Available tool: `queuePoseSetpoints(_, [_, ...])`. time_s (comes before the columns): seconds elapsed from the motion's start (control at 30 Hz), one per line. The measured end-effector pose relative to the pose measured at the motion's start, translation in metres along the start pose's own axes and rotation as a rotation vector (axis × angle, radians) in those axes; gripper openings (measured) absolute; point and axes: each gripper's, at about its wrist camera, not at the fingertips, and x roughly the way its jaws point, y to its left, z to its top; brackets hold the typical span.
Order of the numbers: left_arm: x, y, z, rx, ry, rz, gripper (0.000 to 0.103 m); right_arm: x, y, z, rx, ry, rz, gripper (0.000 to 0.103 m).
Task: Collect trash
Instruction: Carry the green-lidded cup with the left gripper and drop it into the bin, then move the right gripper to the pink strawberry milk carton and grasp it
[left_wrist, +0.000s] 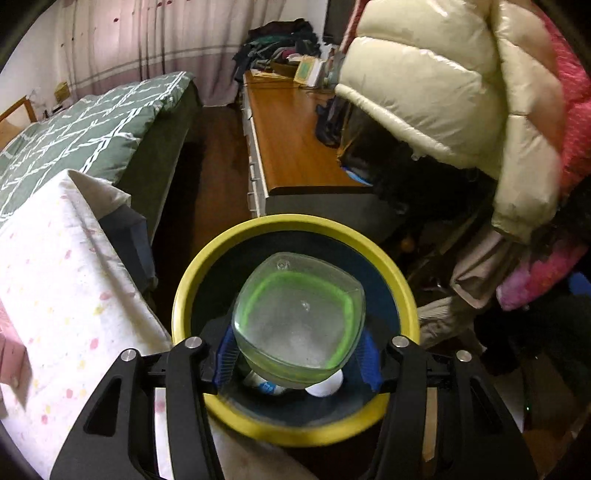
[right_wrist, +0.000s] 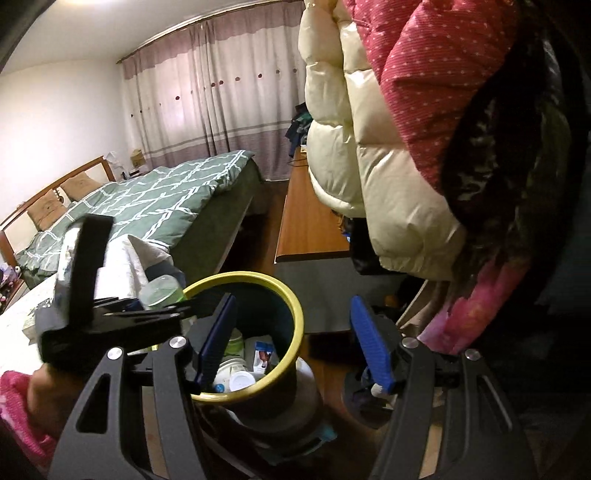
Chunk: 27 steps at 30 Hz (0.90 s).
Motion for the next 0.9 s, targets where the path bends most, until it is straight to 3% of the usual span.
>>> queuePoseSetpoints(0.07, [-0.005, 0.004, 0.0, -0.01, -0.022, 0.022, 0.075, -0.001, 0.001, 0.001, 0.0, -0.001, 0.004, 0.061])
queuePoseSetpoints(0.2, [-0.039, 0.018, -0.005, 0.004, -0.07, 0.05, 0.077, 0.002, 0.006, 0.001, -0.002, 0.004, 0.023, 0.061])
queuePoseSetpoints(0.37, [-0.113, 0.056, -0.03, -0.018, -0.174, 0.101, 0.082, 0.009, 0.033, 0.0, -0.025, 0.02, 0.076, 0.061])
queuePoseSetpoints(0.63, [-0.241, 0.168, -0.125, -0.191, -0.312, 0.269, 0.088, 0.015, 0.114, 0.006, -0.118, 0.042, 0.223, 0.061])
queuePoseSetpoints(0.77, [-0.282, 0.23, -0.181, -0.297, -0.364, 0.375, 0.09, 0.018, 0.171, 0.009, -0.189, 0.054, 0.312, 0.061])
queuePoseSetpoints(0.9, [-0.302, 0.283, -0.223, -0.403, -0.38, 0.429, 0.09, 0.026, 0.223, 0.012, -0.244, 0.078, 0.393, 0.061])
